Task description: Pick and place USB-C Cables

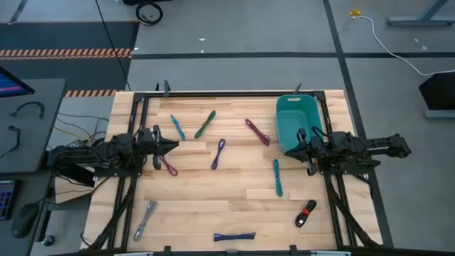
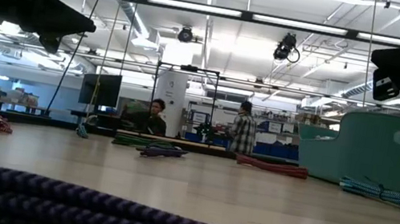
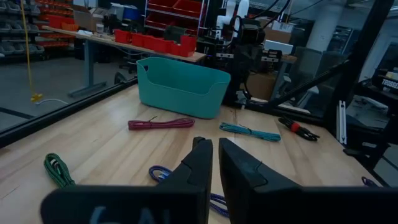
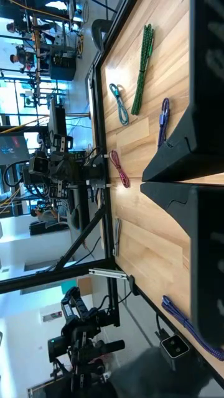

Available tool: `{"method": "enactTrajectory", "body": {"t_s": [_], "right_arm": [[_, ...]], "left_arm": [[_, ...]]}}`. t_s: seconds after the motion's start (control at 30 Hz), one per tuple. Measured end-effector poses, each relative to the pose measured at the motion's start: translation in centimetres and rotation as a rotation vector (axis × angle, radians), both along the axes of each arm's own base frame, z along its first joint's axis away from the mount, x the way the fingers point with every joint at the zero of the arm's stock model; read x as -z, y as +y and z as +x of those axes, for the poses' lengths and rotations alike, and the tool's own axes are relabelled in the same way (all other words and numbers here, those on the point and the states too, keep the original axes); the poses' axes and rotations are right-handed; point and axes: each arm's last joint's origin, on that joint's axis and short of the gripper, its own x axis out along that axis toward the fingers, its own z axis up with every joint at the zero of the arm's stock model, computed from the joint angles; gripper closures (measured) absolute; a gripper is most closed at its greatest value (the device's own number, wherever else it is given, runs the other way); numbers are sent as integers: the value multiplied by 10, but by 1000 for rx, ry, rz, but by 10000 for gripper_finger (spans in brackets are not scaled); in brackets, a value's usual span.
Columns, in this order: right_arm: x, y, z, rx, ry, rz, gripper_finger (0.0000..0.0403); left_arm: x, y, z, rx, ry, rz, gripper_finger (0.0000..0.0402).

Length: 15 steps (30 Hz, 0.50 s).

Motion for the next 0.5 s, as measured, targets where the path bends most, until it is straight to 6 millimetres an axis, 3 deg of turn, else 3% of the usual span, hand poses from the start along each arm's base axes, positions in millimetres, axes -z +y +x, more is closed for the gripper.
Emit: {"method": "enactTrajectory", "body": {"t_s": [0.23,0.3,0.5], "right_arm": [[0,0,0,0,0,0,386],[0,0,0,0,0,0,386],[0,0,0,0,0,0,386]], "left_arm": [[-2,1,0,-21,-22,20,373],[-15,3,-2,-117,-154,13,372],[-52,11,-21,-389,-657,-223,366]]}}
